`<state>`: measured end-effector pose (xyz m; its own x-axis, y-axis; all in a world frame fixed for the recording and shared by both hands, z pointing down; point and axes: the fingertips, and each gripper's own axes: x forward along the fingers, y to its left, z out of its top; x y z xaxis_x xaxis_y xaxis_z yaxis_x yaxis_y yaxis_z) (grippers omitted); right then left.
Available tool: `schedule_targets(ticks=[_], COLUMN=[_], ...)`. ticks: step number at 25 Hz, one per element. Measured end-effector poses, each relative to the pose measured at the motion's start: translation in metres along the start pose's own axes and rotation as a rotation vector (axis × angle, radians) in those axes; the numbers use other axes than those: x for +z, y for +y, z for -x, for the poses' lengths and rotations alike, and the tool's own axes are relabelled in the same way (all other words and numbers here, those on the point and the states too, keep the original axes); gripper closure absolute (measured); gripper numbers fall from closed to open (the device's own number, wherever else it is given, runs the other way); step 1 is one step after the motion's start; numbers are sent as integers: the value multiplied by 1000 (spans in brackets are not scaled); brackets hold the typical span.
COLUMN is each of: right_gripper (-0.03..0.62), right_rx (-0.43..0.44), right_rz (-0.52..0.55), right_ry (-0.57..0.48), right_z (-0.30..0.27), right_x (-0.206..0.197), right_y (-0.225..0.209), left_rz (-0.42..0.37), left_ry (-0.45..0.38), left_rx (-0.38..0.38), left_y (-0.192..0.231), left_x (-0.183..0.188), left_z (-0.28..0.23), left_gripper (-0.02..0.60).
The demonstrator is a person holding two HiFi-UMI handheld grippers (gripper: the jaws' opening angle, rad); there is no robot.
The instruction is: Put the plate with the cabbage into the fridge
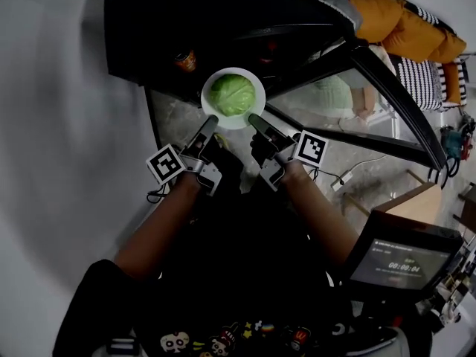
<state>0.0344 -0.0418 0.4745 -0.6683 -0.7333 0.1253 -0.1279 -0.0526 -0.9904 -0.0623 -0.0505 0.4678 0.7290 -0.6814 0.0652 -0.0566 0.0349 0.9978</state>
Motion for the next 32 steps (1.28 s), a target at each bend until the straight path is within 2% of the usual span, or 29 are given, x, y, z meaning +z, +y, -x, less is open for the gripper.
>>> schedule_targets(ticks=[4, 11, 15, 20, 23, 32], right_gripper=[576, 576, 576, 576, 576, 576], right_rx=[33, 5, 29, -24, -53, -25], right_rz=[2, -19, -12, -54, -60, -82], right_ry=[16, 22, 4, -51, -37, -8], right_z=[-1, -1, -2, 4, 2, 0], right_x=[0, -3, 2, -3, -4, -2], right_y=[4, 3, 11, 10, 8, 13], left_rz=[-55, -37, -71, -12, -1, -19], left_ry=[-13, -42, -43, -11, -28, -82], left_rx=[-5, 15, 3, 42, 56, 81], left_y=[-6, -4, -18, -13, -11, -19], left_x=[2, 2, 6, 2, 4, 2], left_z=[2, 6, 1, 3, 5, 6], left_gripper=[571, 571, 571, 571, 571, 571])
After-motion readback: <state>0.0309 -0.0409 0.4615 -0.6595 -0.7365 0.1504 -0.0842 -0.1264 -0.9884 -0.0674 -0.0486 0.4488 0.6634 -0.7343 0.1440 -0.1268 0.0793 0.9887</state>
